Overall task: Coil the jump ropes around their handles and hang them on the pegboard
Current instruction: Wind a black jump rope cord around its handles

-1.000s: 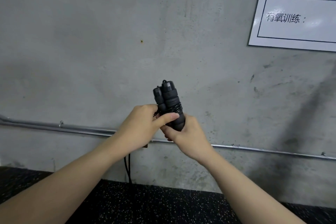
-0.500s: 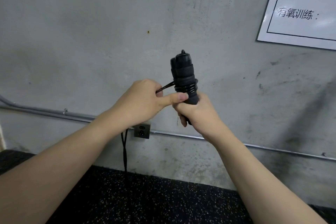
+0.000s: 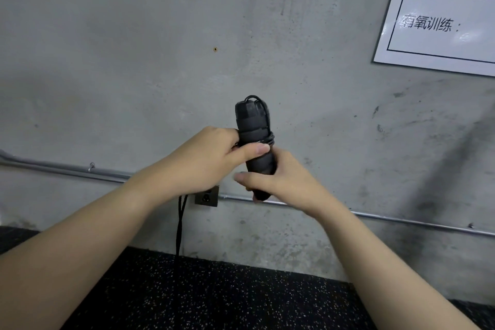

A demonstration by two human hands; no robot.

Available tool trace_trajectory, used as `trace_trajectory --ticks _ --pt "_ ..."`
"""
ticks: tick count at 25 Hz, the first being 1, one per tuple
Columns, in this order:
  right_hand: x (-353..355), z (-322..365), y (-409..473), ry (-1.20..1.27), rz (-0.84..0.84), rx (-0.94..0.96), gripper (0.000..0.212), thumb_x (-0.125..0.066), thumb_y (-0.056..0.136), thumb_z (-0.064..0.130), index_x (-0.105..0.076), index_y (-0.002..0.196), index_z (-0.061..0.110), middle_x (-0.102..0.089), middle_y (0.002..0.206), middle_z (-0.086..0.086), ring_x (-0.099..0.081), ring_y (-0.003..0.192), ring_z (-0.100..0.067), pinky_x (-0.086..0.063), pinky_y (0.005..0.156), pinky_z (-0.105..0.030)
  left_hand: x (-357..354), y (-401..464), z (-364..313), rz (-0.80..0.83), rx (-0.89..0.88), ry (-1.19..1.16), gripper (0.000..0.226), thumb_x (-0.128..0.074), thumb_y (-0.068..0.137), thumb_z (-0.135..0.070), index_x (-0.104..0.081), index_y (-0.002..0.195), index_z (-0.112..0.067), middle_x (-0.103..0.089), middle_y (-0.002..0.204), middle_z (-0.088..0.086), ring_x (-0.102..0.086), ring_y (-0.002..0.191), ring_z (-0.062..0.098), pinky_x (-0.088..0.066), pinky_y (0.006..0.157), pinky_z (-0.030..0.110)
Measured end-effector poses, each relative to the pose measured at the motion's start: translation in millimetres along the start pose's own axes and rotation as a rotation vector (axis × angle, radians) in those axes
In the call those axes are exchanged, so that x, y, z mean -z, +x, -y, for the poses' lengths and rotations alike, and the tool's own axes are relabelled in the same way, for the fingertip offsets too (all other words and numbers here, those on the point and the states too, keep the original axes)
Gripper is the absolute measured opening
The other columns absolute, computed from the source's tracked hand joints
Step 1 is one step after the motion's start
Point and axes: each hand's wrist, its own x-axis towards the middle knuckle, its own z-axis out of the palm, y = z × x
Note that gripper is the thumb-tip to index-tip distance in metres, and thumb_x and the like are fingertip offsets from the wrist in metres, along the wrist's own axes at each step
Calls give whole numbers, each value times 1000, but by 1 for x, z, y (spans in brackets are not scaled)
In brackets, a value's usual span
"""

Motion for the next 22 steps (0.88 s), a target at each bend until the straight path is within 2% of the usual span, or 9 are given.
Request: trace_trajectory --ticks 2,3,5,7,9,10,13,18,22 --pt "16 5 -10 435 298 -59 21 -80 85 22 -73 97 7 -73 85 -18 -74 83 -32 -61 75 -38 7 -2 -4 19 -93 -136 57 -43 87 -75 -73 98 -28 -76 93 -4 -71 93 15 -55 87 43" --pt "19 7 -14 598 382 -77 25 -84 80 26 -76 97 9 -74 86 -20 -75 84 -35 -62 75 -39 8 -3 -9 19 -150 -192 50 -46 91 -69 -72 97 -27 -76 93 -7 -71 93 12 -55 88 40" --pt "18 11 -14 697 419 -72 33 -91 70 29 -77 92 10 -71 77 -14 -73 70 -28 -61 64 -33 10 -2 -20 59 -188 -305 42 -53 100 -56 -67 90 -18 -68 72 -15 -65 71 -1 -51 72 23" --pt "14 17 -11 636 322 -47 24 -85 73 21 -72 89 8 -61 68 -6 -58 53 -17 -51 51 -26 14 1 -22 45 -61 -298 51 -50 98 -59 -56 73 -15 -47 48 -16 -45 44 -1 -37 52 14" --pt "13 24 -7 547 203 13 18 -74 84 13 -61 92 4 -54 67 -6 -49 50 -15 -44 49 -26 20 2 -17 -50 121 -116 75 -42 78 -91 -34 58 -19 -26 43 -11 -25 40 9 -23 45 21" --pt "12 26 -6 503 153 49 15 -71 88 10 -58 93 5 -53 67 -7 -47 51 -16 -43 50 -27 20 3 -13 -90 165 -49 80 -37 69 -98 -27 56 -20 -21 46 -10 -22 43 11 -19 44 24" --pt "8 24 0 386 3 102 15 -69 93 4 -56 86 7 -52 68 -10 -47 54 -21 -43 52 -31 14 5 -7 -199 142 9 75 -37 68 -90 -28 57 -16 -24 51 -6 -25 49 15 -21 49 30" --pt "1 19 7 211 -194 130 21 -72 92 9 -59 77 5 -53 61 -10 -50 54 -22 -46 54 -30 9 4 -6 -255 54 -4 60 -51 92 -66 -38 62 -15 -32 54 -10 -33 52 13 -25 50 26" --pt "-29 11 9 133 -384 147 25 -70 91 10 -58 68 10 -57 53 3 -52 49 -11 -43 51 -25 -3 -3 -17 -273 154 -13 79 -38 70 -96 -49 68 -17 -48 60 -6 -49 55 14 -36 53 32"
